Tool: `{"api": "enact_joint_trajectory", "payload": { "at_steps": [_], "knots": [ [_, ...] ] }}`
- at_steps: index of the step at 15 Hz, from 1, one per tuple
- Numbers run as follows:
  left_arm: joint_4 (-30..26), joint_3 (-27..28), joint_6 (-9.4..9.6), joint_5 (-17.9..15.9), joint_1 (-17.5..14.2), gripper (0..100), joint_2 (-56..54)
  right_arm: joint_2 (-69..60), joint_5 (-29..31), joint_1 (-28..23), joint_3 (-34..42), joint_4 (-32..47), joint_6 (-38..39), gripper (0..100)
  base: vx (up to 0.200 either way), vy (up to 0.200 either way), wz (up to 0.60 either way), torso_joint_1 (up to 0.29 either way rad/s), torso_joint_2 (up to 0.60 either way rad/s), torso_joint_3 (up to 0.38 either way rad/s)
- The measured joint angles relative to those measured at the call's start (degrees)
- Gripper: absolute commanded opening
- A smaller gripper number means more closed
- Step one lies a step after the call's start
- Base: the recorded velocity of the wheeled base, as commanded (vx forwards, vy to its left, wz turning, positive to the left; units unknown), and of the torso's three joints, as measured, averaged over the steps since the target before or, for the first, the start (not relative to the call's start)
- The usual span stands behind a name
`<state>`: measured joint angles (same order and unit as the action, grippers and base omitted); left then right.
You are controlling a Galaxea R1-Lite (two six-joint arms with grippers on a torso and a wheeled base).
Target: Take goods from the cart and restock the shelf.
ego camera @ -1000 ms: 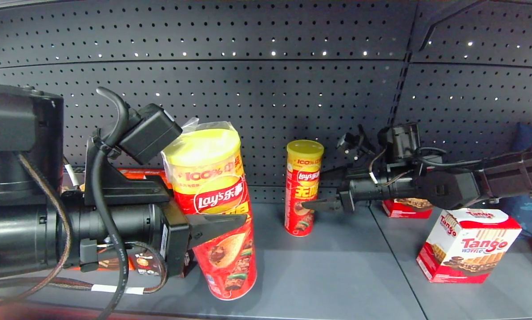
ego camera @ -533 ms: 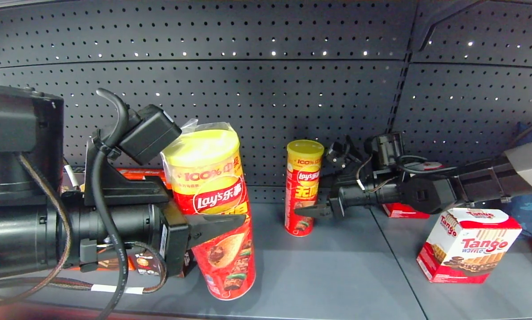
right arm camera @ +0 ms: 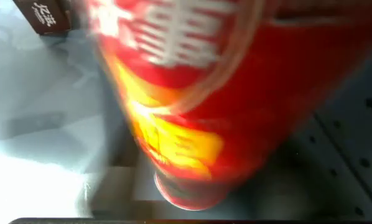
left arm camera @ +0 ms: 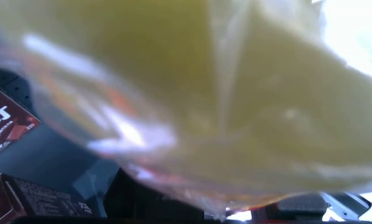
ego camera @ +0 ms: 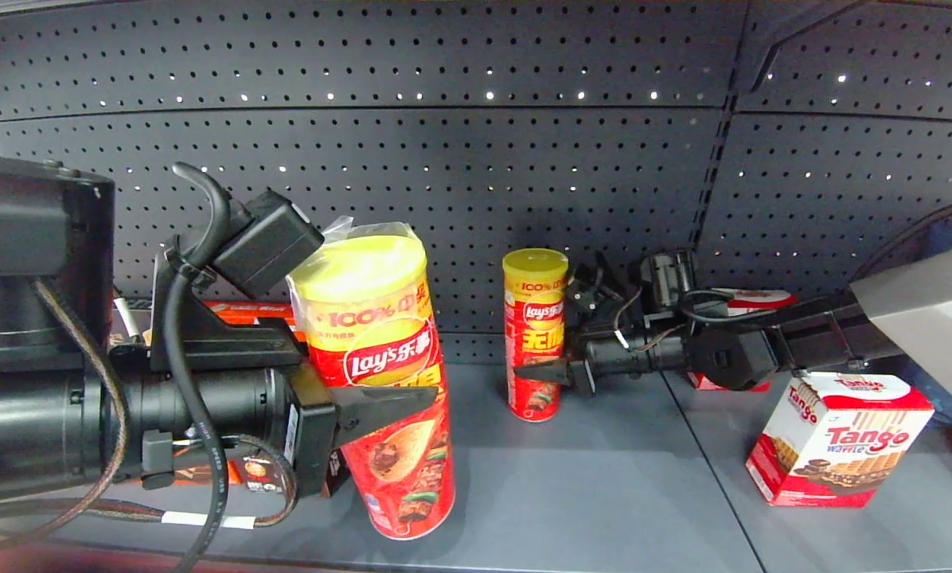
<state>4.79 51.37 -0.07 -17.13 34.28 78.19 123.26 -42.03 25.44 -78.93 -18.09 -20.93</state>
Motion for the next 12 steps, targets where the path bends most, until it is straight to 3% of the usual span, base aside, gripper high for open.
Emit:
{"api": "enact_joint_trajectory", "payload": {
  "at_steps": [8, 12],
  "knots": [
    [0.02, -0.38, 0.00, -0.02, -0.44, 0, -0.05, -2.12, 2.38, 0.73, 3.33, 0.00, 0.24, 0, 0.000, 0.000, 0.00, 0.000, 0.00, 0.000],
    [0.13, -1.02, 0.07, 0.11, -0.49, 0, -0.09, -8.11, 5.17, 2.80, 8.44, 0.22, 3.94, 0, 0.000, 0.000, 0.00, 0.000, 0.00, 0.000]
  ]
}}
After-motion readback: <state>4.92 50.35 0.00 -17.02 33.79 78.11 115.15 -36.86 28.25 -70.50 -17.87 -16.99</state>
